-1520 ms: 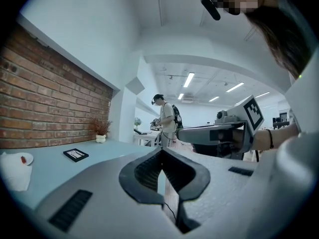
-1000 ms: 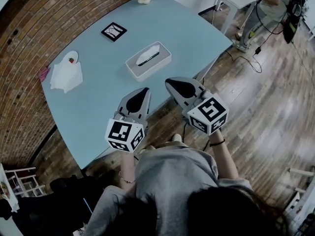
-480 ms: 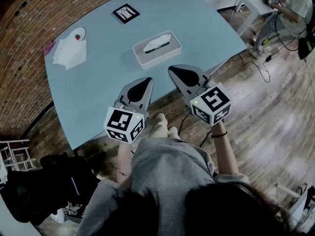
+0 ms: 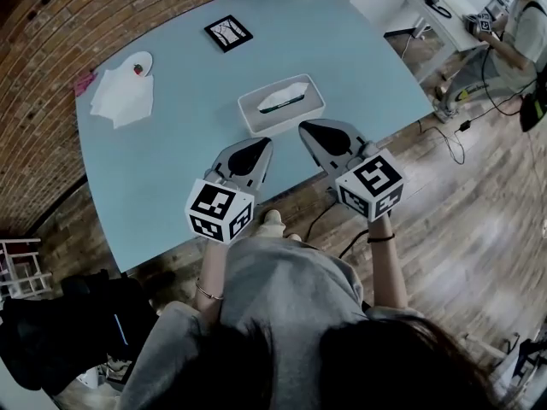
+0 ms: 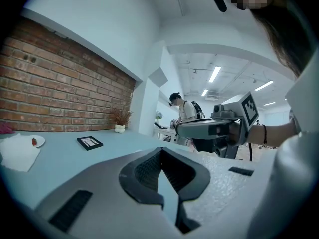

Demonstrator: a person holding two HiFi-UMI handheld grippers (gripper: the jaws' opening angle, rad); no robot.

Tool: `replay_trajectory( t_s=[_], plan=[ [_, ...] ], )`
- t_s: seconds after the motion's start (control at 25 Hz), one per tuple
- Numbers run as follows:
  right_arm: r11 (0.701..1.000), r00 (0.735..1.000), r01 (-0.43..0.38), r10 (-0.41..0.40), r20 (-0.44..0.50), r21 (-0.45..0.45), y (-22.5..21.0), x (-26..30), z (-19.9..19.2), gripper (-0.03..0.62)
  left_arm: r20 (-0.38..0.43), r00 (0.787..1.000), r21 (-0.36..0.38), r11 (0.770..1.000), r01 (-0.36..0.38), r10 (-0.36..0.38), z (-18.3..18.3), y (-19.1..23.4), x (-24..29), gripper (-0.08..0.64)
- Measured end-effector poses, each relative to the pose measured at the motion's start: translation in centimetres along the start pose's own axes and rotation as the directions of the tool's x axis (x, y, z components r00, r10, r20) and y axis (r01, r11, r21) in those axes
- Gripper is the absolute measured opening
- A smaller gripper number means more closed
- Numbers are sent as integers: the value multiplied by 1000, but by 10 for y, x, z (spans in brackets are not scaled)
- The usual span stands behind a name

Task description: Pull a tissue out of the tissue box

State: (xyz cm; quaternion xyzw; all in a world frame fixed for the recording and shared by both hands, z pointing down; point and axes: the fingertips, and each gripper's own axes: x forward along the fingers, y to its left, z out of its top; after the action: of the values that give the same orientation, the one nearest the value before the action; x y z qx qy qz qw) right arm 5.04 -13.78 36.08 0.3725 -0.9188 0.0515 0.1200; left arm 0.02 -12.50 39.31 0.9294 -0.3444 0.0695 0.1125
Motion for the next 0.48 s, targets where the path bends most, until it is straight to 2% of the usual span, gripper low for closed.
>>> replay_trajectory(
  t_s=[0.32, 0.48],
  plan=[
    [1000, 1000, 19, -19, -13, -3, -25, 33, 1, 0, -7, 1000, 4, 1000, 26, -26, 3, 31, 18, 3],
    [1000, 999, 11, -12, -41, -8, -31, 45, -5, 0, -17, 1000, -17, 1000, 21, -22, 0, 42, 22, 3]
  ],
)
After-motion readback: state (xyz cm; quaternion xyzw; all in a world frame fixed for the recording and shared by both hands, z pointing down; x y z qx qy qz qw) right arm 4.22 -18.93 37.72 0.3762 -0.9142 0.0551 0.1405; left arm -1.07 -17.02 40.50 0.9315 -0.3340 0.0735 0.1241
